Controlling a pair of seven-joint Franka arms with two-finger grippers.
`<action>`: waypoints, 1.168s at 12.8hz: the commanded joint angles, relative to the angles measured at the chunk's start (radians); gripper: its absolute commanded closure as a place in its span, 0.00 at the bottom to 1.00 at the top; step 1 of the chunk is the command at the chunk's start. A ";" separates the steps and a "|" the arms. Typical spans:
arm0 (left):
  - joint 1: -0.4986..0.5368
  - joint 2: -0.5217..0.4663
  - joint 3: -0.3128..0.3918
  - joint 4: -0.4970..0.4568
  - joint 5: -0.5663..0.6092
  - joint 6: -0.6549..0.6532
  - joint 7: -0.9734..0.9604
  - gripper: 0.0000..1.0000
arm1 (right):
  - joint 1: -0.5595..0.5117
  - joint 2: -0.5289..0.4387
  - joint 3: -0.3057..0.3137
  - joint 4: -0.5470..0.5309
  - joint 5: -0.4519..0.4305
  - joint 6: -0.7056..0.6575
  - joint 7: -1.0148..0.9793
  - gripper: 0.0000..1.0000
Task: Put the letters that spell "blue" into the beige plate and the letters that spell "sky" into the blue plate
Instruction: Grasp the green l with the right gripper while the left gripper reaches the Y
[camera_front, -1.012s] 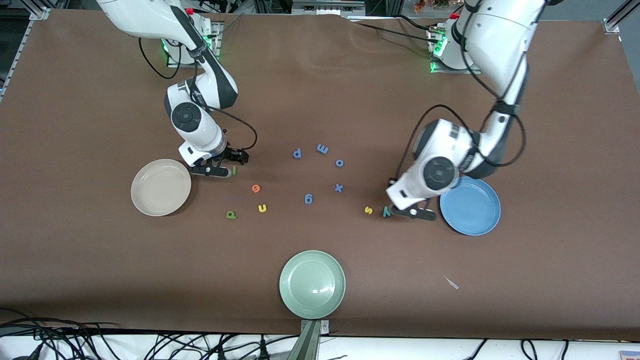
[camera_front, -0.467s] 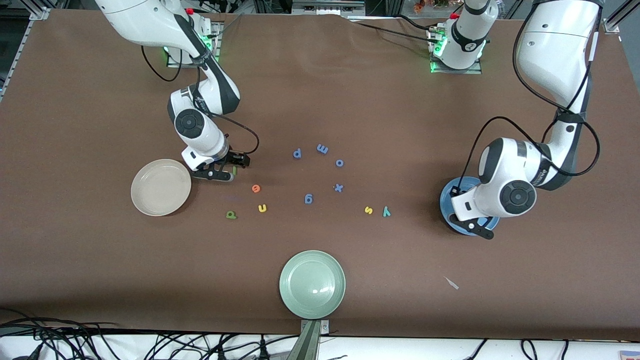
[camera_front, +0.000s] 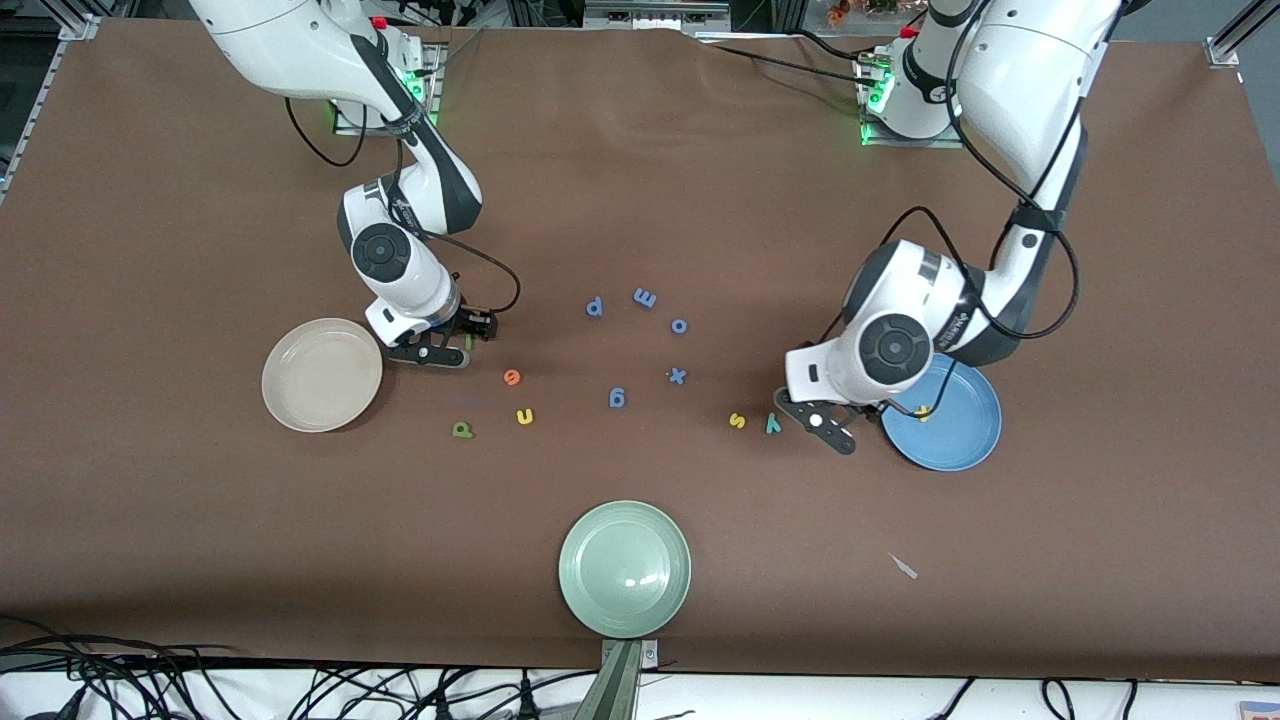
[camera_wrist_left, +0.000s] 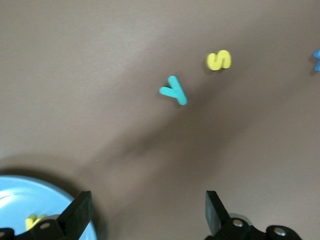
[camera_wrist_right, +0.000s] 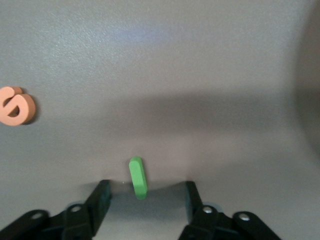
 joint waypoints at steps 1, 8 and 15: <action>0.032 0.060 0.006 0.067 0.025 0.001 0.013 0.00 | -0.004 0.015 0.007 0.017 -0.001 0.000 -0.021 0.49; 0.034 0.196 0.007 0.223 0.020 0.058 -0.266 0.00 | 0.000 0.023 0.007 0.025 0.001 -0.004 -0.024 0.96; 0.008 0.204 0.000 0.222 0.016 0.058 -0.398 0.00 | -0.013 -0.031 -0.054 0.164 0.004 -0.334 -0.197 0.99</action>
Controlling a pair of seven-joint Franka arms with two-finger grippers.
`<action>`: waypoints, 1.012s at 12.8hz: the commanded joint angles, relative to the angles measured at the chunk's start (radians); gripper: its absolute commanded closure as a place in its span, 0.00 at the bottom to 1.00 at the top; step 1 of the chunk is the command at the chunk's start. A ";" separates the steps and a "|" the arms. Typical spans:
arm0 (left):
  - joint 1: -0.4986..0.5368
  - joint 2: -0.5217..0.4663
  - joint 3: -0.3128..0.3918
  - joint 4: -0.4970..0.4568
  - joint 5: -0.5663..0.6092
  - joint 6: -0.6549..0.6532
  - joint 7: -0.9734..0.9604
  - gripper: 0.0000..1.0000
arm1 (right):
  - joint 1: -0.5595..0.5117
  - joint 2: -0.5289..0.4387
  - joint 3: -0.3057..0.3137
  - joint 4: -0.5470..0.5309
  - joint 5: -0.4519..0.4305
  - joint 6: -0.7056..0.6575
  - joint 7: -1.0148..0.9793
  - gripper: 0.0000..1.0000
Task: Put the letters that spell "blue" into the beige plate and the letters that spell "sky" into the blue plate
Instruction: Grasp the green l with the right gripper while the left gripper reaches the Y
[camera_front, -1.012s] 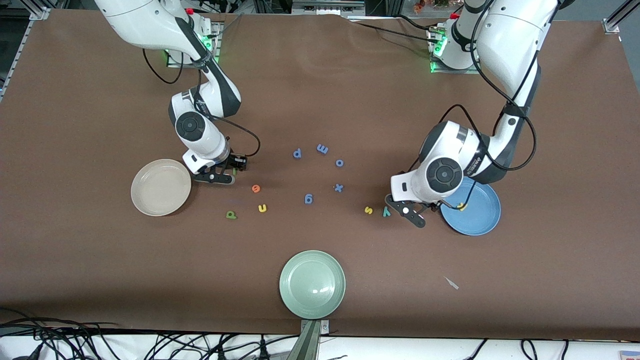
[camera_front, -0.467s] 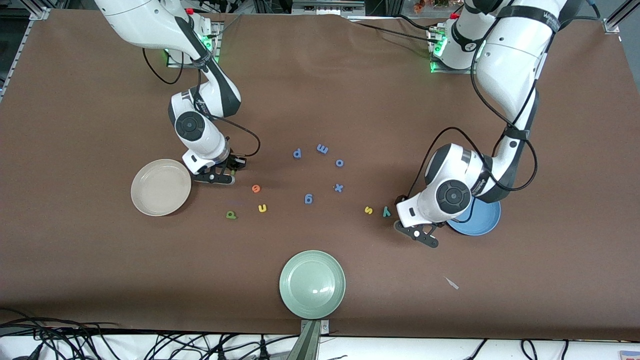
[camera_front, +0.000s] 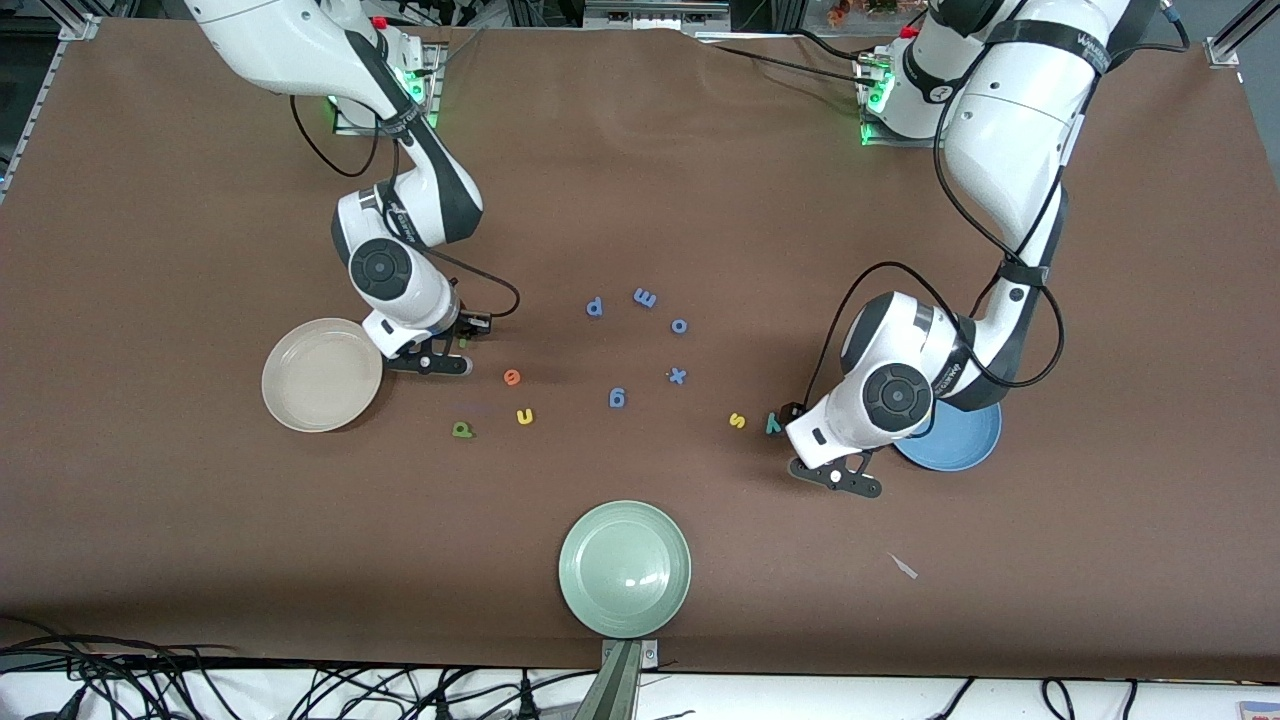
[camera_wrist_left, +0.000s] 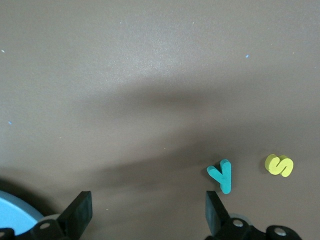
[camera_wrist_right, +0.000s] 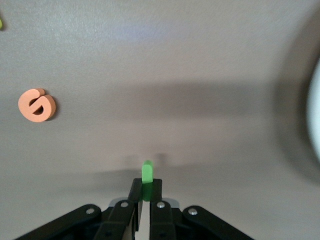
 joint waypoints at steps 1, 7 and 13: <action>-0.033 0.026 -0.003 0.031 0.014 -0.013 -0.029 0.00 | -0.011 -0.029 -0.064 0.024 0.004 -0.106 -0.172 0.99; -0.093 0.070 -0.003 0.034 0.017 0.055 -0.186 0.09 | -0.109 0.000 -0.238 0.024 0.004 -0.167 -0.592 0.95; -0.091 0.092 -0.003 0.033 0.017 0.099 -0.176 0.42 | -0.149 0.000 -0.230 0.030 0.005 -0.173 -0.651 0.00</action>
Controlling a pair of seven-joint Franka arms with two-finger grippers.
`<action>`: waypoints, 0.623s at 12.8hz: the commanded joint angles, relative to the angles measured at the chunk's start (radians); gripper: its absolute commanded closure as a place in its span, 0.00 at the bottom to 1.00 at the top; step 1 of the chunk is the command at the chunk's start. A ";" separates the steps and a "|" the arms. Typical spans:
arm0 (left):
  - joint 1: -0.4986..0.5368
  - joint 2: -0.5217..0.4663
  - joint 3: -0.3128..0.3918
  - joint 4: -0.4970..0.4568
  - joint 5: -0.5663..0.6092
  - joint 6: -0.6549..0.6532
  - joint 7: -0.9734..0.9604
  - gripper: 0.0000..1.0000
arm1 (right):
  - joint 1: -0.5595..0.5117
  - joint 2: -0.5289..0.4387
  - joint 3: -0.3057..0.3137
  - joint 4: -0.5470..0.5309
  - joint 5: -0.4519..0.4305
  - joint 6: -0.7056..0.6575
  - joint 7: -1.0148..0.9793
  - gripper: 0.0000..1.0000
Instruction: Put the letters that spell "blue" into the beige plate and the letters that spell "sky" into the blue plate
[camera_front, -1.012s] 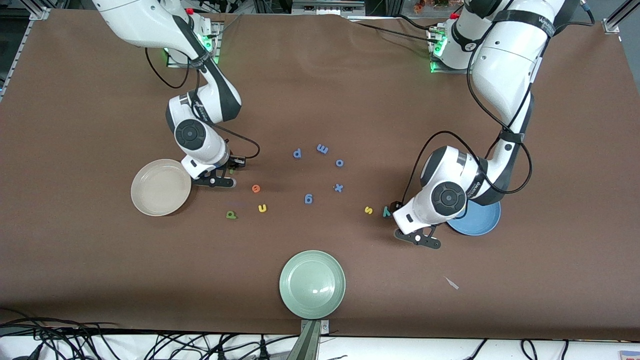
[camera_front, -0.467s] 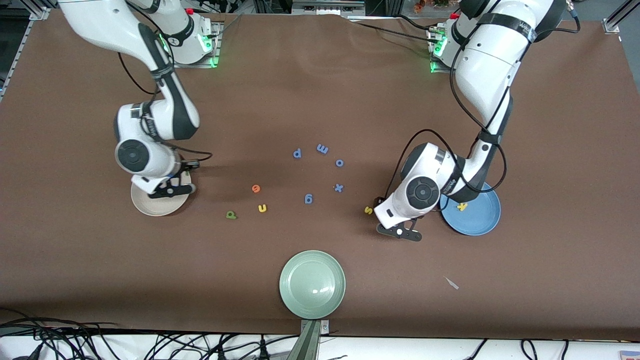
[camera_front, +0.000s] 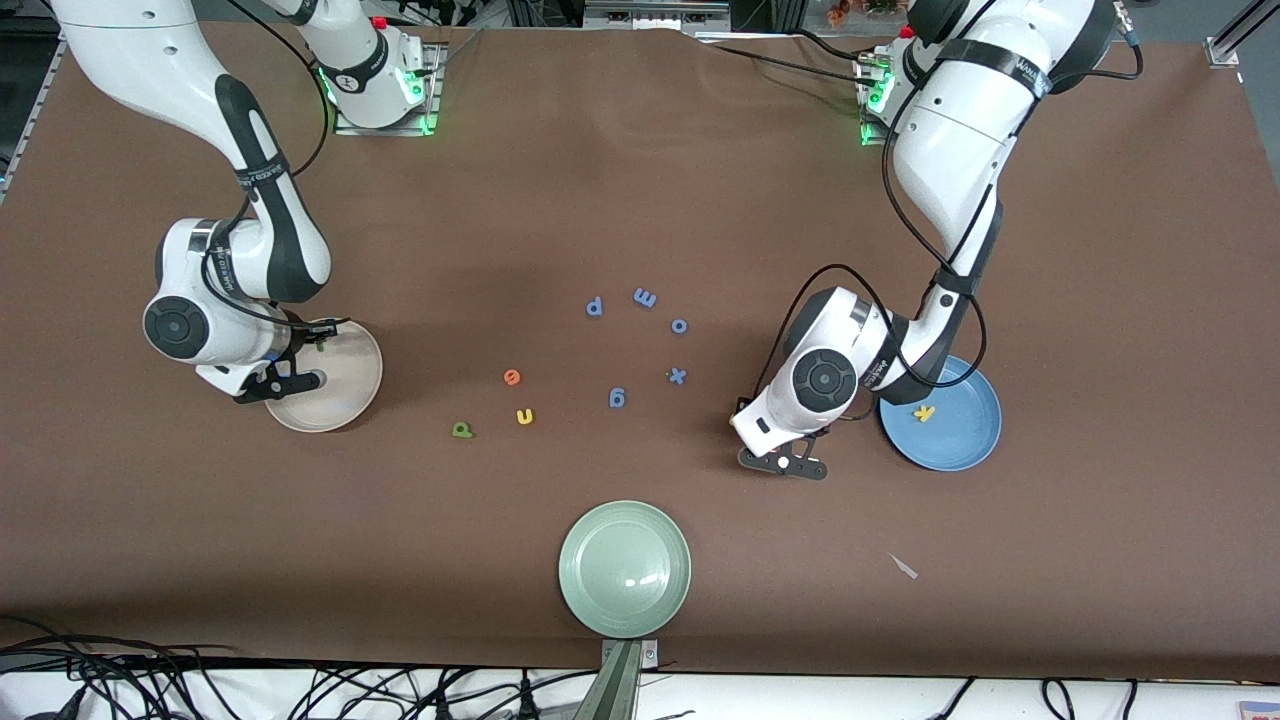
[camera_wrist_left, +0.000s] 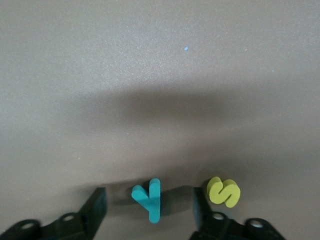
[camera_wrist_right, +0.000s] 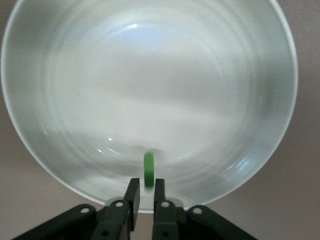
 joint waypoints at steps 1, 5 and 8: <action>-0.003 0.020 0.001 0.032 0.017 -0.001 -0.005 0.44 | 0.009 -0.040 0.042 0.004 0.028 -0.022 0.007 0.00; 0.007 0.023 0.001 0.026 0.017 0.052 -0.002 0.88 | 0.010 -0.071 0.180 0.004 0.074 -0.024 0.159 0.00; 0.013 0.008 0.001 0.032 0.025 0.041 -0.001 1.00 | 0.018 -0.063 0.256 0.047 0.069 -0.016 0.211 0.00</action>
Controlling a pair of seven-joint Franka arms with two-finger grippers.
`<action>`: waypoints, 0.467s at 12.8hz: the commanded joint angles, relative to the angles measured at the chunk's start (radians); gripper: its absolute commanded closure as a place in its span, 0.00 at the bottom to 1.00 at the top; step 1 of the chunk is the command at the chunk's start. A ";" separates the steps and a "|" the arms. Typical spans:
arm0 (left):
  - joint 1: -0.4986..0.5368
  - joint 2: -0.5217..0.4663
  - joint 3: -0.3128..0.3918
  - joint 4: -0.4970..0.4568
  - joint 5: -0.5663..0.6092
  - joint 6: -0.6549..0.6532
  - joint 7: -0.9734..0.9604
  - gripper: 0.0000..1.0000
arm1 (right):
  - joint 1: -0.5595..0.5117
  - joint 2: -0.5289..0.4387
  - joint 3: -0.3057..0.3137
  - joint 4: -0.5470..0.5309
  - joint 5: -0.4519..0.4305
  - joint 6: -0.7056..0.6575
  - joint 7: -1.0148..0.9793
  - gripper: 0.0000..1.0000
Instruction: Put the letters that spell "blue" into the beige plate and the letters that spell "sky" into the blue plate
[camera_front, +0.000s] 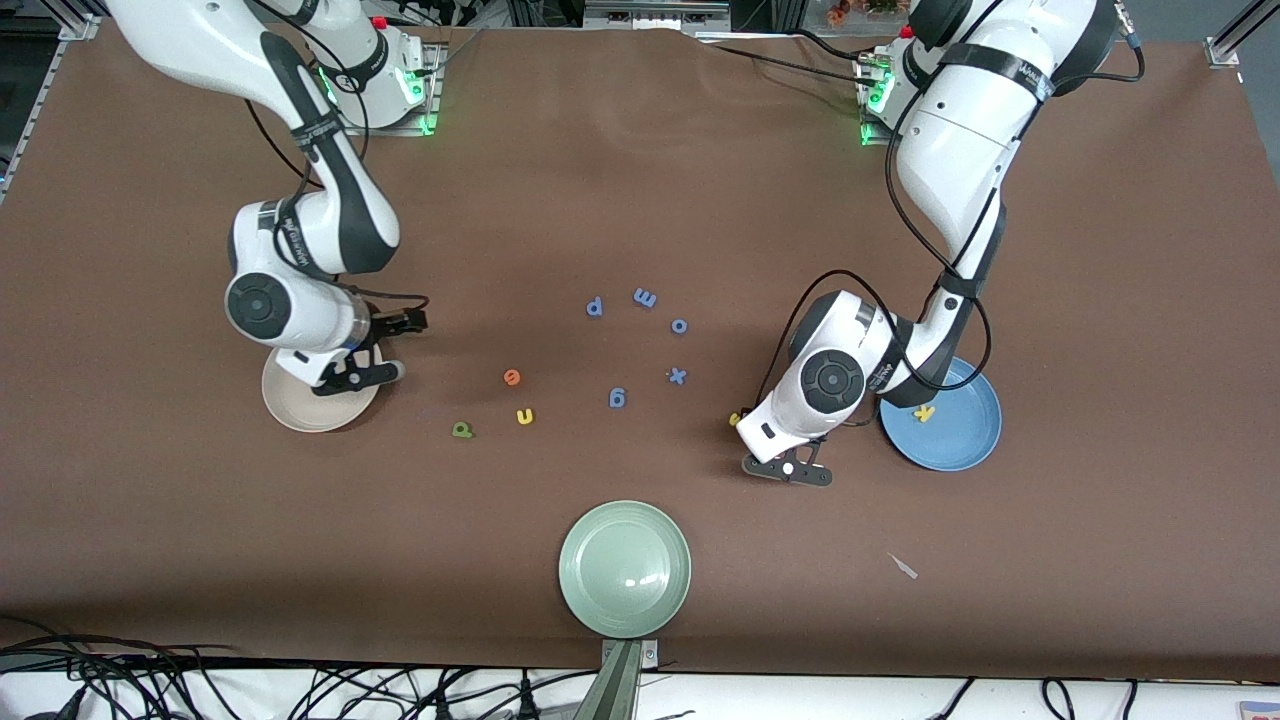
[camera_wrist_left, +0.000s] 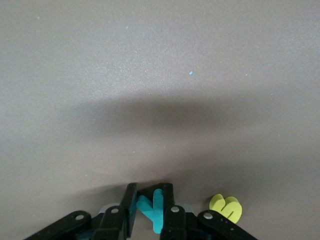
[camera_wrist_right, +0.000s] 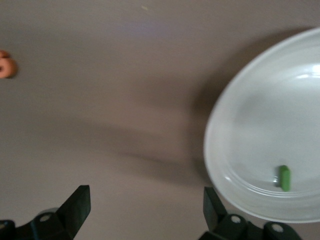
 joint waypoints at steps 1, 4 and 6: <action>0.006 -0.013 0.004 0.026 0.031 -0.034 -0.001 1.00 | 0.012 0.013 0.043 0.043 0.004 0.005 0.017 0.00; 0.043 -0.056 0.016 0.028 0.031 -0.136 0.075 1.00 | 0.100 0.073 0.044 0.106 0.004 0.077 0.017 0.00; 0.124 -0.093 0.022 0.022 0.031 -0.167 0.225 1.00 | 0.143 0.122 0.044 0.157 -0.005 0.114 0.017 0.00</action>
